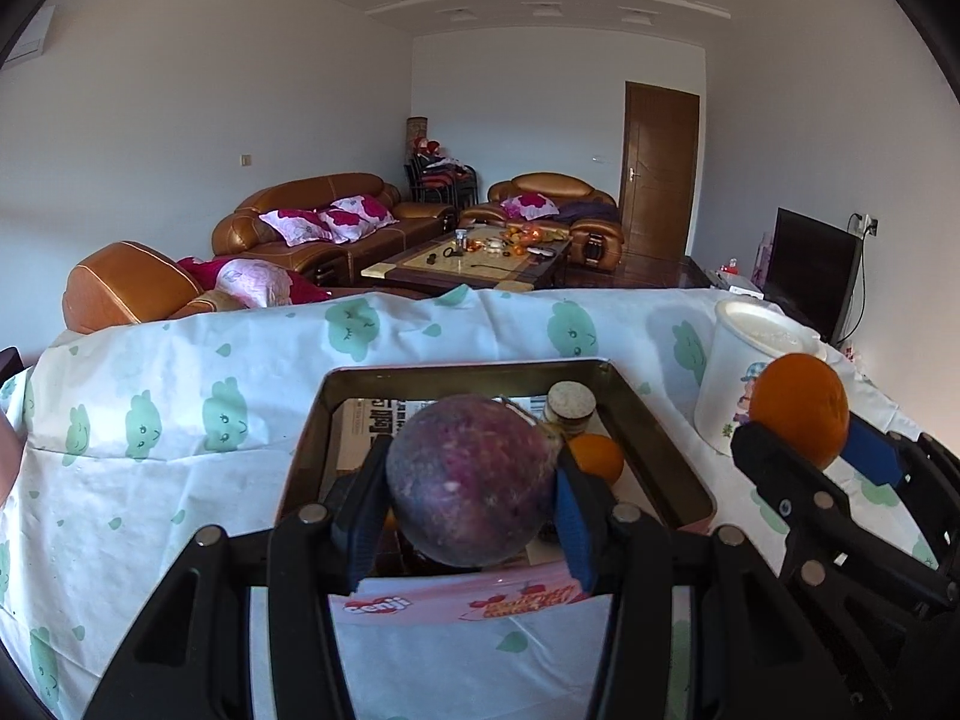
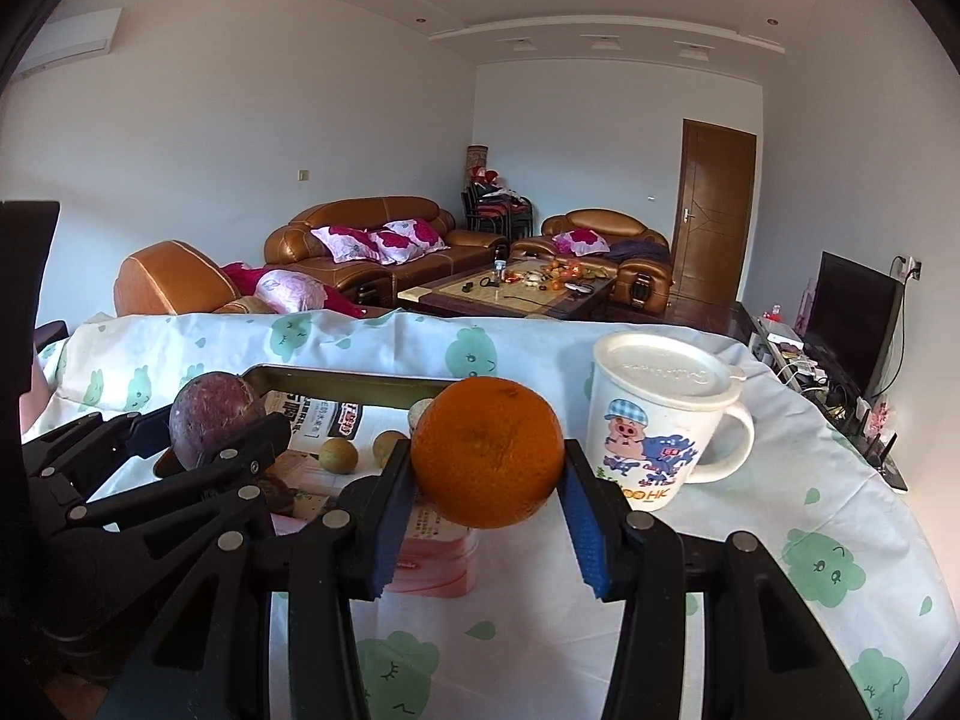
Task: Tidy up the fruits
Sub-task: 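Lower both fruits into the tin and open both tools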
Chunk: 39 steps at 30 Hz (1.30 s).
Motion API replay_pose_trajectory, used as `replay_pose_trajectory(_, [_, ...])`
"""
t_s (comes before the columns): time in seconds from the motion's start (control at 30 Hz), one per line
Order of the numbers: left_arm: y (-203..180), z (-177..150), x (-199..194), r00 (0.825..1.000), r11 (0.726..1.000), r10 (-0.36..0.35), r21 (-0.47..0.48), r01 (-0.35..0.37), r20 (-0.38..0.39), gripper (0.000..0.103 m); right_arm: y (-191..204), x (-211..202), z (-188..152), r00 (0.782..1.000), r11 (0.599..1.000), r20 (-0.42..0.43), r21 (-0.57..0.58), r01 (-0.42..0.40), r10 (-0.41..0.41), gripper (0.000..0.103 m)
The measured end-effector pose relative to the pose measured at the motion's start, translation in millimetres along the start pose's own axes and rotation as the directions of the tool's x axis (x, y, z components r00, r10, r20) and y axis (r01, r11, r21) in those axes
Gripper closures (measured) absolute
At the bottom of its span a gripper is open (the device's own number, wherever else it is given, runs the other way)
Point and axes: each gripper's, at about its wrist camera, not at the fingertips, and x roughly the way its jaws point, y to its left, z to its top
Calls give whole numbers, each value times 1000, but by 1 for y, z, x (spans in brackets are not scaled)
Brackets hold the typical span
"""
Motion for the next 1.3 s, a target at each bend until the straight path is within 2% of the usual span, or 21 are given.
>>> replay_pose_trajectory(0.27, [-1,14,14,1000,1000,-5,-12,5,-5,52,-7,6,8,999,999,13,5,50,-50,54])
replay_pose_trajectory(0.4, [9,24,25,999,999,12,-40,-13,-31,52,-6,19,17,999,999,-13,1,48,-48,54])
replay_pose_trajectory(0.67, [41,31,52,990,992,76,-90,-87,-115,52,17,67,42,995,1000,-96,19,-14,16,54])
replay_pose_trajectory(0.8, [46,28,66,983,990,96,-91,-111,-154,52,32,89,37,988,999,-149,5,-37,38,54])
replay_pose_trajectory(0.93, [45,25,79,977,989,104,-85,-121,-184,52,29,105,34,979,998,-197,27,-52,57,54])
replay_pose_trajectory(1.13, [44,21,85,973,988,131,-57,-144,-193,52,26,123,28,956,993,-267,41,-111,118,54])
replay_pose_trajectory(1.3, [44,20,85,976,989,125,-62,-138,-176,52,24,129,29,949,989,-278,50,-141,149,53])
